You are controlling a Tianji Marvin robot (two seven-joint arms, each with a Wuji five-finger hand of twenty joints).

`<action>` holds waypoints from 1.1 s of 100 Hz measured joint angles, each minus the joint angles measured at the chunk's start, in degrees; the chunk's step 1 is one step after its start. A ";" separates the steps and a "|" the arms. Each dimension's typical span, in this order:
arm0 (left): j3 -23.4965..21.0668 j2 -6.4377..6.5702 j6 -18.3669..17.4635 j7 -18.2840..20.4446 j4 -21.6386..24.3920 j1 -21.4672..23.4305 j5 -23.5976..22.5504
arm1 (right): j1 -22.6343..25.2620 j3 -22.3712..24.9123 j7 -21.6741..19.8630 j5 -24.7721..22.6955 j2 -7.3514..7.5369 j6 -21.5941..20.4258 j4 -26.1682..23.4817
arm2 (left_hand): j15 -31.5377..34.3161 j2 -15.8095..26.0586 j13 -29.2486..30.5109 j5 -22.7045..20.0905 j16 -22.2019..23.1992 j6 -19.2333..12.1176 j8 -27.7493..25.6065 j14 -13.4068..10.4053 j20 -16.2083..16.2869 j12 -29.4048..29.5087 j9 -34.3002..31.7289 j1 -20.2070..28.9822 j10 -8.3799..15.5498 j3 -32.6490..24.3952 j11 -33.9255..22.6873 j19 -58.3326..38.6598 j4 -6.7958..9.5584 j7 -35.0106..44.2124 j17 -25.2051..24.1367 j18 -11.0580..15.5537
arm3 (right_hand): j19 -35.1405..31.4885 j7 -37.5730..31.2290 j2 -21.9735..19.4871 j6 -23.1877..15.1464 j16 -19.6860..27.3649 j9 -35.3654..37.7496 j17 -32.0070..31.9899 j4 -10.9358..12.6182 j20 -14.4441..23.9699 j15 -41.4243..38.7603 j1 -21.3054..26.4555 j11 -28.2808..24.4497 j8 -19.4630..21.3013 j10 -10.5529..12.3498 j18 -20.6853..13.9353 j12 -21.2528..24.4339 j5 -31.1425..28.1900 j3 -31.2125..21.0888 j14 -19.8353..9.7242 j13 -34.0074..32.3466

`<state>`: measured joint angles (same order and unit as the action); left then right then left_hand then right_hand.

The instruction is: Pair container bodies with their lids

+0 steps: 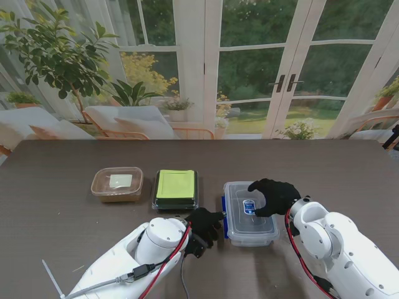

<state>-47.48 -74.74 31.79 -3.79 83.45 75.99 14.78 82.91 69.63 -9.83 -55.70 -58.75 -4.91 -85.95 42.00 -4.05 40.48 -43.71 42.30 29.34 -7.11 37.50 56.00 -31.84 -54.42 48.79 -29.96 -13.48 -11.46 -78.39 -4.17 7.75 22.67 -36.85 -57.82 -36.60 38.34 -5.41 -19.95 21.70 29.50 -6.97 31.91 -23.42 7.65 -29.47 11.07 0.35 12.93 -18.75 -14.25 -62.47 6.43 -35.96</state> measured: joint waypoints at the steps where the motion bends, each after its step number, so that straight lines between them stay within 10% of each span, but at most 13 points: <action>1: -0.07 -0.06 0.19 -0.03 0.00 -0.01 0.16 | 0.00 0.00 0.01 0.01 0.00 0.01 0.00 | 0.00 0.00 -0.01 0.01 -0.01 0.23 0.00 0.00 0.00 0.10 0.00 0.00 0.00 0.14 0.00 0.01 0.00 0.00 0.00 0.02 | 0.00 0.00 0.00 0.00 0.00 0.00 0.00 0.00 0.00 0.00 0.00 0.00 0.00 0.00 0.00 0.00 0.00 0.00 0.00 0.00; 48: -1.28 -2.06 2.88 -0.92 -1.73 -0.95 7.44 | 0.00 -0.04 0.05 0.22 0.00 0.14 0.02 | -0.25 1.38 -5.74 1.44 -1.05 1.36 -0.12 -0.11 0.02 3.96 4.27 2.09 -0.40 6.49 -0.23 2.04 0.00 -0.16 -7.57 0.72 | 0.00 -0.06 -0.05 0.01 0.00 0.00 0.01 0.00 0.00 0.00 0.00 0.00 0.00 0.00 0.00 0.00 -0.01 0.00 0.02 0.00; 70: -1.25 -2.37 2.54 -0.59 -2.24 -1.29 8.45 | -0.01 -0.02 0.05 0.27 -0.01 0.15 0.06 | -1.53 2.41 -8.26 2.94 -4.54 2.06 -0.29 -0.75 -5.04 5.31 6.94 4.59 -0.36 12.09 -0.14 1.95 0.01 -1.36 -11.92 1.20 | 0.00 -0.17 -0.06 0.02 0.00 0.00 0.01 0.00 0.00 0.00 0.00 0.00 0.00 0.00 0.00 0.00 -0.01 0.00 0.04 0.00; 110: -2.81 -2.15 7.70 0.99 0.35 -0.25 7.72 | -0.09 -0.19 0.05 0.31 0.03 0.14 0.07 | -7.62 3.17 -9.38 4.54 -5.93 1.59 1.27 -5.02 -8.10 7.54 8.50 4.59 0.95 12.67 0.86 7.82 0.02 -2.83 -15.02 8.07 | 0.00 -0.55 -0.81 0.03 0.00 0.00 0.44 0.00 0.00 0.14 0.00 0.01 -0.01 0.00 0.00 0.01 -0.01 -0.04 0.15 -1.35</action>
<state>-50.29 -76.89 39.48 -2.80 83.80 75.74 22.50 82.81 69.45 -9.79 -55.38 -58.73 -4.77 -85.88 34.38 -0.88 31.10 -39.17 36.37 30.92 -5.84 32.48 47.89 -24.30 -45.93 53.38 -29.01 -0.81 -10.60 -70.58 -4.15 4.92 7.65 -28.77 -57.82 -37.16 37.53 -5.38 -19.95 21.70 29.94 -6.97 31.91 -23.28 7.65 -29.46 11.07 0.35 12.93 -18.74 -14.26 -62.51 6.58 -37.31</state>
